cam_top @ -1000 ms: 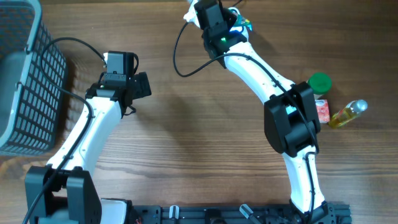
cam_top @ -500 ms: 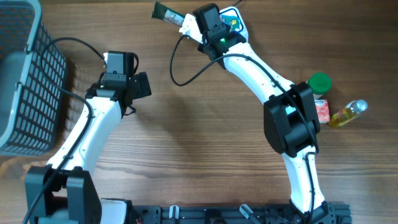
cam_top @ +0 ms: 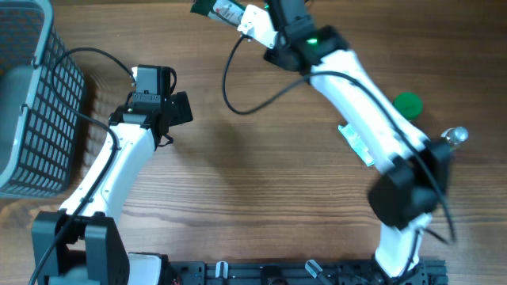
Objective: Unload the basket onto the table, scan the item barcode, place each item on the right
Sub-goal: 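Raise the glove packet to the white scanner with the right gripper, then lower the glove packet onto the table center and open the right gripper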
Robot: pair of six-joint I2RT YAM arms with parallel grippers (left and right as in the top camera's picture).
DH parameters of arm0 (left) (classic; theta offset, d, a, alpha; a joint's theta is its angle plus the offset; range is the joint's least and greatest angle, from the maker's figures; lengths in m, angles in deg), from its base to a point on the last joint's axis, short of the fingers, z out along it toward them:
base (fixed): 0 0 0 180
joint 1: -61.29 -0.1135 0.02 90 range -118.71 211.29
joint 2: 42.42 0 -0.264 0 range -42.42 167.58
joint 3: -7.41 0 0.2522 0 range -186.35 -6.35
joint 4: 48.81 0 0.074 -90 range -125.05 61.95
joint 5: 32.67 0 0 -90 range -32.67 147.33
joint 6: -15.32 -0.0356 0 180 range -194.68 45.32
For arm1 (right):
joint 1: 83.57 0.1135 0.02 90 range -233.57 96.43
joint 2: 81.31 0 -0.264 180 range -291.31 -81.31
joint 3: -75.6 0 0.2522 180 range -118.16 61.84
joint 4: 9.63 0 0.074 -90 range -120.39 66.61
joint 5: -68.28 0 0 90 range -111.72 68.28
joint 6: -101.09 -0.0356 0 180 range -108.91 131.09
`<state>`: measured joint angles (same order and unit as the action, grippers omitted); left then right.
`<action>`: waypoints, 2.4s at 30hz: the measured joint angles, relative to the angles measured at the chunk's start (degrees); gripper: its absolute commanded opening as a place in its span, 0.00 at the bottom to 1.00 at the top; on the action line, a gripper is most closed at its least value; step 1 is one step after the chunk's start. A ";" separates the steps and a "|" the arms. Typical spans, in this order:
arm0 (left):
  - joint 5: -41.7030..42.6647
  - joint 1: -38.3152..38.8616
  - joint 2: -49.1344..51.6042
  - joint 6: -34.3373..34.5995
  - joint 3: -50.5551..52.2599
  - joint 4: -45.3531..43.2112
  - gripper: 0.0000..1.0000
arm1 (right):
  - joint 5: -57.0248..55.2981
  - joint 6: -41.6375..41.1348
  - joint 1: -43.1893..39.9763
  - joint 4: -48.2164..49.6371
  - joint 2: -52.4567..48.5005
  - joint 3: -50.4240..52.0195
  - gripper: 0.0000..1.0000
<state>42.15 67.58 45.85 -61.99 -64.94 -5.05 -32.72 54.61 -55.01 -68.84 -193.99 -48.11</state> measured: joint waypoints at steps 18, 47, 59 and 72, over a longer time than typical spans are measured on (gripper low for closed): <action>0.00 0.00 0.00 0.00 0.00 0.00 1.00 | 15.19 -11.45 -0.26 -17.46 6.16 33.07 0.46; 0.02 0.00 0.00 0.00 0.00 0.02 1.00 | 6.08 -33.51 -0.26 17.73 5.97 40.28 1.00; 0.02 -0.04 1.14 0.00 0.00 -0.02 1.00 | 6.08 -33.51 -0.26 25.20 5.97 40.28 1.00; 0.04 -0.04 3.67 0.00 0.00 0.00 1.00 | 6.08 -33.51 -0.26 25.20 5.97 40.28 1.00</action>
<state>42.20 67.53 49.52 -61.99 -64.94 -5.05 -26.64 21.11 -55.28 -43.64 -188.03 -7.83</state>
